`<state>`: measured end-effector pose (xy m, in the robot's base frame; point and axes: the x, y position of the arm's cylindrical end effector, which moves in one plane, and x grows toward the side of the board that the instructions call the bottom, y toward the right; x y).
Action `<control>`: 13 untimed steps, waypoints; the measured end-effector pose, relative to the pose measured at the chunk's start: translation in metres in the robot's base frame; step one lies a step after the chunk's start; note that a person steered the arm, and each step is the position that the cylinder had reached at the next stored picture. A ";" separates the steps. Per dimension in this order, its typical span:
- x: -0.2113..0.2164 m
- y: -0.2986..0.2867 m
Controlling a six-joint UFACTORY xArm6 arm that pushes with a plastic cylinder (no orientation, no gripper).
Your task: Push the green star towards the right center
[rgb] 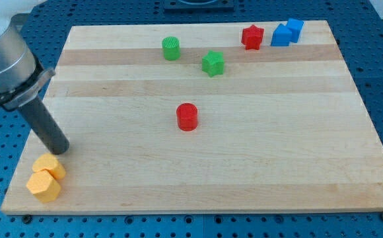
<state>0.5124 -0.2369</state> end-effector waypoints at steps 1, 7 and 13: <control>-0.053 0.019; -0.175 0.290; -0.102 0.338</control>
<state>0.4102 0.1013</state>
